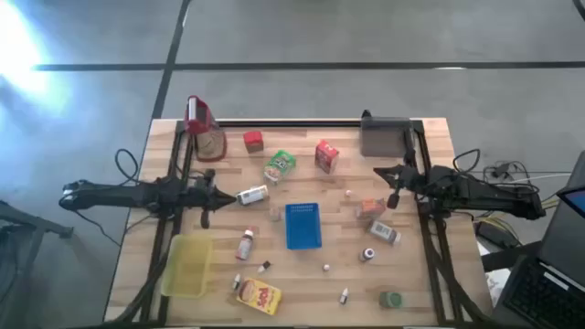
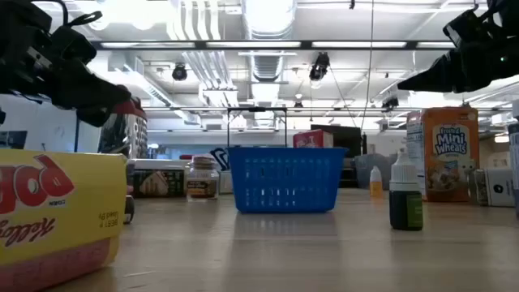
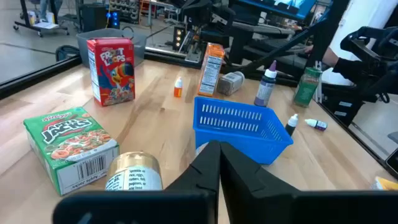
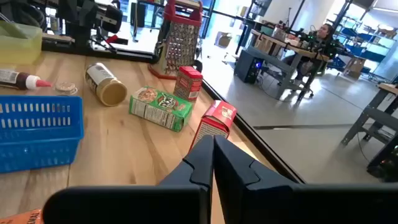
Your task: Pick & Place Kitchen Items
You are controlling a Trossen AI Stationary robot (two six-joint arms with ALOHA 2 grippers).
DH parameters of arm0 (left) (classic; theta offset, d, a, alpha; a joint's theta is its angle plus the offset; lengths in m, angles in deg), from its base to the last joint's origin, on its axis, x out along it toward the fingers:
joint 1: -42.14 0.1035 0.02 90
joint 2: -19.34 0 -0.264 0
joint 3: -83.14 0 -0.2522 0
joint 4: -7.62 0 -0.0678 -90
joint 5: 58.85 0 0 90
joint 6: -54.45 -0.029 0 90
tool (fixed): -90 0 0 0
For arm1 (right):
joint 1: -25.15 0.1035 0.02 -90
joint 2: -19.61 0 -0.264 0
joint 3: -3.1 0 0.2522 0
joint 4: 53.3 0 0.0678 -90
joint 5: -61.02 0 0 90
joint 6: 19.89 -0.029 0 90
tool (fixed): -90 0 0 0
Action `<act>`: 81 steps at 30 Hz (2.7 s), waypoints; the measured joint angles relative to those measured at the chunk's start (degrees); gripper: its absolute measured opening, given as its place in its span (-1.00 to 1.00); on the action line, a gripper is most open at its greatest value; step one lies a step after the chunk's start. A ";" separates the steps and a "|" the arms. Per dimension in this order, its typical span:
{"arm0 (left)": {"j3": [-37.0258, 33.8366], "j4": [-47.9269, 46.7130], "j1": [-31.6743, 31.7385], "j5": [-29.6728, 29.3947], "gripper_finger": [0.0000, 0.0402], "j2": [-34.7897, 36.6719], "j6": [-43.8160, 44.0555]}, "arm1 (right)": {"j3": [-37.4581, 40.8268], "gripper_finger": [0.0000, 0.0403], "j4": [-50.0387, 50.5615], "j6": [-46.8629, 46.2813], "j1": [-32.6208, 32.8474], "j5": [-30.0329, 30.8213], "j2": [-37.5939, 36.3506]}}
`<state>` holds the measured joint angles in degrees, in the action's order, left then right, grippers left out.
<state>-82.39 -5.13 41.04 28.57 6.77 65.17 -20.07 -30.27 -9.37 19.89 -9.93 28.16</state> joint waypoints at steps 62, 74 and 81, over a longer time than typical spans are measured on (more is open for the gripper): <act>0.00 0.00 -0.01 -0.01 -0.94 0.01 0.00 | -11.91 -0.62 -10.40 -1.57 -0.04 -0.52 7.53; 0.00 0.00 0.00 -0.01 -0.94 0.01 0.00 | -31.10 -0.03 9.40 -1.56 -0.02 -2.87 25.71; 0.00 0.00 0.00 -0.01 -0.94 0.01 0.00 | -39.20 0.17 23.50 -2.32 -0.02 -3.06 33.19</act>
<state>-82.39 -5.13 41.04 28.56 6.78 65.17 -59.27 -6.78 -11.69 19.87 -12.99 61.35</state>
